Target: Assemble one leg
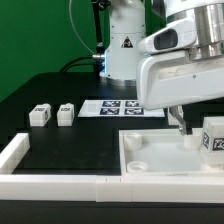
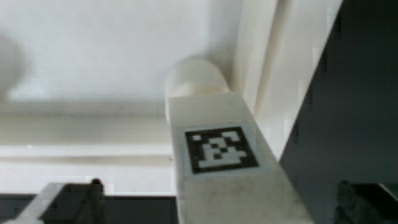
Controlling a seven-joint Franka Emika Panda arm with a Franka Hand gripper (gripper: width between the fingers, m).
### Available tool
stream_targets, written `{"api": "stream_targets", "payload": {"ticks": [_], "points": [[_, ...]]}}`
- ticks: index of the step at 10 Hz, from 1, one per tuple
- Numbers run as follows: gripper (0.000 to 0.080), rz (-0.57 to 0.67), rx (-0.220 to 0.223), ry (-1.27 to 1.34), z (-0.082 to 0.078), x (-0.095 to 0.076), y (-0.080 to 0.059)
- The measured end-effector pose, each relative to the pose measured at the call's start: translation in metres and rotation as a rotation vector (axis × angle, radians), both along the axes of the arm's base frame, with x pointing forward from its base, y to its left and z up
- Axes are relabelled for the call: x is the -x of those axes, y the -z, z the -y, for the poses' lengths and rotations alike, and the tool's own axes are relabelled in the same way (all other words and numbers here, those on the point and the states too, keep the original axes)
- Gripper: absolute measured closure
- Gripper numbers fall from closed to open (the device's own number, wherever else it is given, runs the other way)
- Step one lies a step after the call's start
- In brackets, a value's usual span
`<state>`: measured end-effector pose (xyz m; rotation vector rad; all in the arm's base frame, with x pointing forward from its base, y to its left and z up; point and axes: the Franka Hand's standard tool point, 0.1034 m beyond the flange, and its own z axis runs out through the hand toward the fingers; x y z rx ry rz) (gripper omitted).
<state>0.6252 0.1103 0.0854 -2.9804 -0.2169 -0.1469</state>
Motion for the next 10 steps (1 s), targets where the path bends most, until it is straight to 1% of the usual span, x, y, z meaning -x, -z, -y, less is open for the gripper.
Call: {"api": "stream_targets", "payload": {"ticks": [1, 2, 3, 5, 7, 8, 9, 10], "points": [[0.0150, -0.087, -0.004, -0.010, -0.001, 0.000, -0.001], [0.0150, -0.205, -0.008, -0.020, -0.004, 0.003, -0.003], [0.0150, -0.201, -0.013, -0.021, -0.006, -0.009, -0.005], [0.0150, -0.198, -0.013, -0.021, -0.006, -0.010, -0.005], [0.0150, -0.176, -0.013, -0.024, -0.002, -0.013, -0.003], [0.0150, -0.179, -0.015, -0.009, -0.003, -0.013, -0.003], [0.0241, -0.183, -0.016, 0.016, -0.003, -0.013, -0.003], [0.0423, -0.183, -0.016, 0.013, -0.003, -0.013, -0.003]]}}
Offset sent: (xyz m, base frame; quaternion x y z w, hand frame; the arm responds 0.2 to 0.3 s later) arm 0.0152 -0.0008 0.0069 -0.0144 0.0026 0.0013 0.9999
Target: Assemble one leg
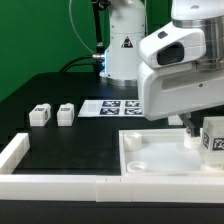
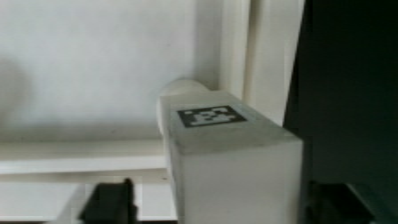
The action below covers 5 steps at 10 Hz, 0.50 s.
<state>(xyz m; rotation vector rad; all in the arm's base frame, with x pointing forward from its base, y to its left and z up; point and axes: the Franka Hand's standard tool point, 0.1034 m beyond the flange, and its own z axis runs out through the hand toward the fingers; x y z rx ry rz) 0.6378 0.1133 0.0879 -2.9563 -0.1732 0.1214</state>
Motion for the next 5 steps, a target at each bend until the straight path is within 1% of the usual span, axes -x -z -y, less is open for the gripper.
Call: {"api": "stream_targets", "payload": {"ticks": [1, 5], "points": [[0.0504, -0.011, 0.005, 0.065, -0.0005, -0.0001, -0.0001], [0.0503, -0.081, 0.043, 0.484, -0.0006, -0.0004, 0.0003]]}}
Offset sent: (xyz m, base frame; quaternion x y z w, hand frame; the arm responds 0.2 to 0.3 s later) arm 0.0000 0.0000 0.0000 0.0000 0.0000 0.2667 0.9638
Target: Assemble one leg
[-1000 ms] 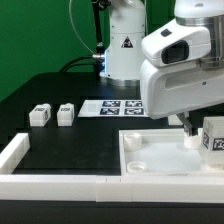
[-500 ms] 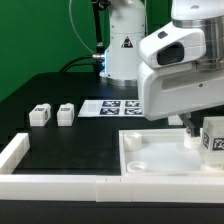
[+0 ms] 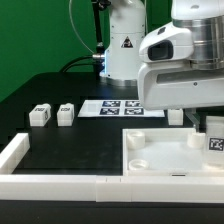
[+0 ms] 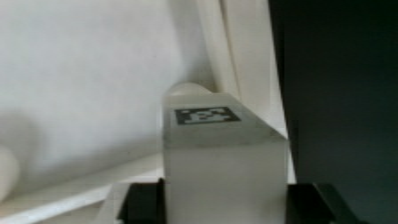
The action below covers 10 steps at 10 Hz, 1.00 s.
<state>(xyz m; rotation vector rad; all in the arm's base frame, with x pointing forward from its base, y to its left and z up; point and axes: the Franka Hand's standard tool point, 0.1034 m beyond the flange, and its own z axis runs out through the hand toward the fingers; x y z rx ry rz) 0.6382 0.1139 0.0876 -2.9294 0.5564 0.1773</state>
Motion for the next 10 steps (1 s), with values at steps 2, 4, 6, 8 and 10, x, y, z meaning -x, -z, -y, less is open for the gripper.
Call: {"api": "stream_targets", "payload": {"ticks": [2, 4, 6, 8, 10], "points": [[0.0503, -0.013, 0.025, 0.253, 0.0017, -0.0012, 0.0014], [0.0502, -0.032, 0.032, 0.565, 0.0049, -0.0063, 0.0015], [0.0502, -0.068, 0.022, 0.829, 0.0075, -0.0081, 0.0021], [0.0502, -0.088, 0.017, 0.980, 0.0095, -0.0077, 0.0024], [0.0502, -0.077, 0.016, 1.000, 0.0084, -0.0059, 0.0019]]}}
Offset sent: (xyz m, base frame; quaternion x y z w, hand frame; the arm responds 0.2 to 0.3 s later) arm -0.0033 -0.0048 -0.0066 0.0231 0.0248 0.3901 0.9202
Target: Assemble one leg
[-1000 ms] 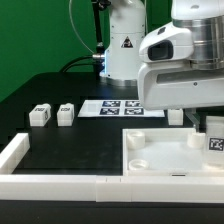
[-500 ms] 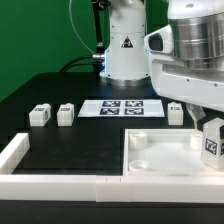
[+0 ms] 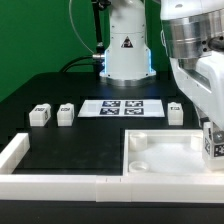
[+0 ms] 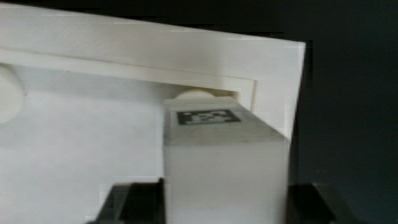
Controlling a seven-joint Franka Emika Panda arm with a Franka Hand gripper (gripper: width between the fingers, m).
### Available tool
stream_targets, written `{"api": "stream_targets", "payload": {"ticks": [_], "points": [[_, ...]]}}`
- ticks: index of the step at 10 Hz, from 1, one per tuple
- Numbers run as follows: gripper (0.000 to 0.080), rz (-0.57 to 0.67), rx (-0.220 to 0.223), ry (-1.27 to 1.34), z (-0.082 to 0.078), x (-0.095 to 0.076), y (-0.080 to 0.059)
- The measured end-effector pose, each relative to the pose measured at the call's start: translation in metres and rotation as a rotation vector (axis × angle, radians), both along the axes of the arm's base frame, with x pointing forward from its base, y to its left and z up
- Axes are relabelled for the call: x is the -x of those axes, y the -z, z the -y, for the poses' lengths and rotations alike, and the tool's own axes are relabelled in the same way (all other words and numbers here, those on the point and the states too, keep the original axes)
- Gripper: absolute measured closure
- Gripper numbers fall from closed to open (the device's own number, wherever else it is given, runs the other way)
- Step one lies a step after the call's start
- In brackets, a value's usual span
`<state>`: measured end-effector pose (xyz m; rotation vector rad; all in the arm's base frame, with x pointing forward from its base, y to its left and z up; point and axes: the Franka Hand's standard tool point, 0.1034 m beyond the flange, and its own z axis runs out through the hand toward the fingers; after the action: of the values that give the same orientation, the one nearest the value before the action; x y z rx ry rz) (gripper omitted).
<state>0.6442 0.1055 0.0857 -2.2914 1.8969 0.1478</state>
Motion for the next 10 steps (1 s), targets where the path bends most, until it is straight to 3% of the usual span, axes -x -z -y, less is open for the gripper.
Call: {"api": "stream_targets", "payload": {"ticks": [1, 3, 6, 8, 10], "points": [[0.0502, 0.002, 0.001, -0.023, -0.002, 0.001, 0.001], [0.0221, 0.066, 0.024, -0.430, -0.011, 0.004, 0.007], [0.0153, 0.123, 0.031, -0.741, -0.013, 0.005, 0.008], [0.0153, 0.170, 0.050, -1.065, -0.003, 0.001, 0.008], [0.0151, 0.208, 0.076, -1.276, -0.004, -0.004, 0.005]]}}
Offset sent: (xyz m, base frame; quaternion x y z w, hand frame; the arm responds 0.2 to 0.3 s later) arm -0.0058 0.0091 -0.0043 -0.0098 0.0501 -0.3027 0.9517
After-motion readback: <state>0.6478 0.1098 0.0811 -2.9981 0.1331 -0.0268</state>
